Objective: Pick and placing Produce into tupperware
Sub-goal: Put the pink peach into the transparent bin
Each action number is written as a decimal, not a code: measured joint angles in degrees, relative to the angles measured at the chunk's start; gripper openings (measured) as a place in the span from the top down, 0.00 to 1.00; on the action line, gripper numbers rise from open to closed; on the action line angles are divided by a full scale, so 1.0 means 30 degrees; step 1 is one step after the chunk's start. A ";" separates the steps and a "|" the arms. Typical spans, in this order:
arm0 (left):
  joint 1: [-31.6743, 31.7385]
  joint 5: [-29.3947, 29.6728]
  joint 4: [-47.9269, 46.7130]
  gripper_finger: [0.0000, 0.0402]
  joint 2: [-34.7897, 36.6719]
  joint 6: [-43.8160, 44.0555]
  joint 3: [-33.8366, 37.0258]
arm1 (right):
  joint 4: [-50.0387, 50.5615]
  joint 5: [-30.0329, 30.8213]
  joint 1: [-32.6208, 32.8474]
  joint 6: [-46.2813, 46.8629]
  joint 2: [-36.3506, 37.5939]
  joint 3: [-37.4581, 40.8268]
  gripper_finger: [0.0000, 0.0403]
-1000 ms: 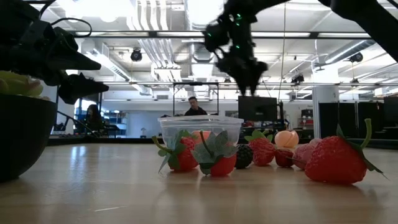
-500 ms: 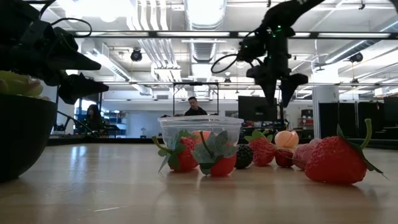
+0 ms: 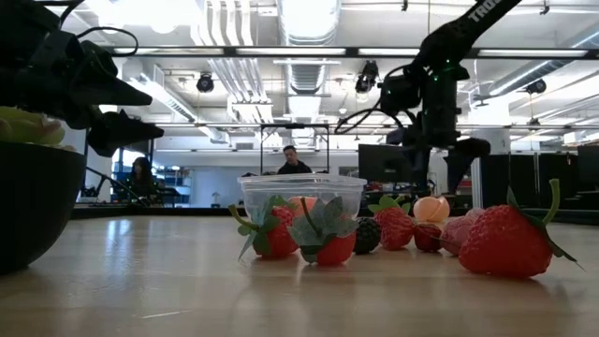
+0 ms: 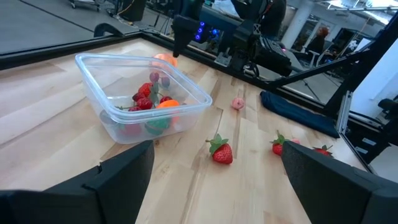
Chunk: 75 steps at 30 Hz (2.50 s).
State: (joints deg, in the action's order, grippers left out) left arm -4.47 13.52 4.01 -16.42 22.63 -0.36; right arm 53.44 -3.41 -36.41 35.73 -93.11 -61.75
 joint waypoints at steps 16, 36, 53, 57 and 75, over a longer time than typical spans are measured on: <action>-0.0006 0.0007 0.0007 0.16 -0.0015 0.0000 0.0000 | -0.3764 0.0328 -0.0076 0.1203 -0.0316 0.2092 0.17; -0.0004 0.0007 0.0007 0.16 -0.0008 0.0000 0.0000 | -0.5712 0.1844 -0.0312 0.1607 -0.1426 0.3133 0.19; -0.0004 0.0000 0.0005 0.16 -0.0005 0.0001 0.0000 | -0.6079 0.2025 -0.0385 0.1019 -0.1338 0.2695 0.19; 0.0001 0.0007 0.0002 0.16 -0.0016 0.0000 0.0000 | -0.5913 0.2018 -0.0370 0.1019 -0.1338 0.2801 0.19; -0.0006 0.0001 0.0007 0.16 -0.0016 0.0000 0.0000 | -0.5318 0.1727 -0.0378 0.1077 -0.1259 0.2531 0.34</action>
State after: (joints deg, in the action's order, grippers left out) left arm -4.49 13.52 4.03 -16.47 22.63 -0.36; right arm 37.48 1.77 -37.54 38.96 -96.88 -54.15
